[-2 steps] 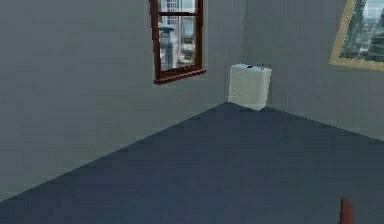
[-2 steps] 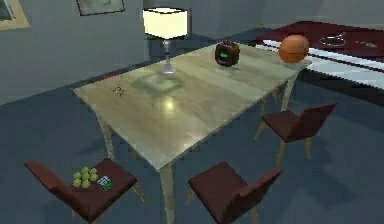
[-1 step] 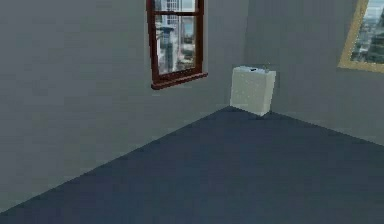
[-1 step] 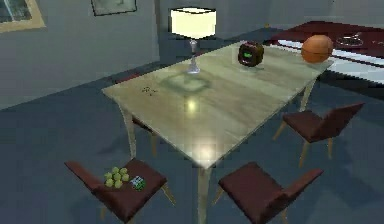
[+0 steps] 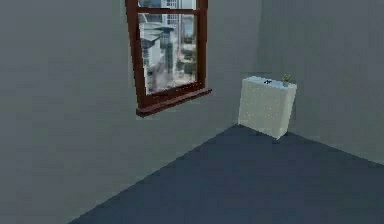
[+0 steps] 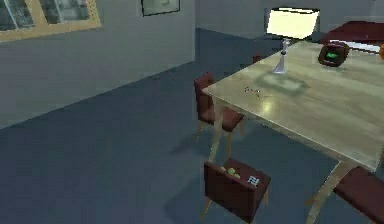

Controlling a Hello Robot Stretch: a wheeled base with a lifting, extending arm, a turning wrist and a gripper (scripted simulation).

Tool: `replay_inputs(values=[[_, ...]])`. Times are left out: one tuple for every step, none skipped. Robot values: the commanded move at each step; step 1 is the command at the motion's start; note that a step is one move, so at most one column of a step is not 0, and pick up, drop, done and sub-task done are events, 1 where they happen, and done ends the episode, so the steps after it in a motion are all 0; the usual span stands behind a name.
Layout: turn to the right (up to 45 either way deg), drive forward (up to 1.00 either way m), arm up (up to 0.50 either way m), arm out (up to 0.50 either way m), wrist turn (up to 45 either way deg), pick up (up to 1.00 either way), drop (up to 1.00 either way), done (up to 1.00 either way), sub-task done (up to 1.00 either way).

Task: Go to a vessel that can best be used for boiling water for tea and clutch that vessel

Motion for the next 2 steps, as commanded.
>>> replay_inputs(values=[[42.0, 0.0, 0.0, 0.0, 0.0, 0.0, 0.0, 0.0, 0.0], [0.0, 0.65, 0.0, 0.0, 0.0, 0.0, 0.0, 0.0, 0.0]])
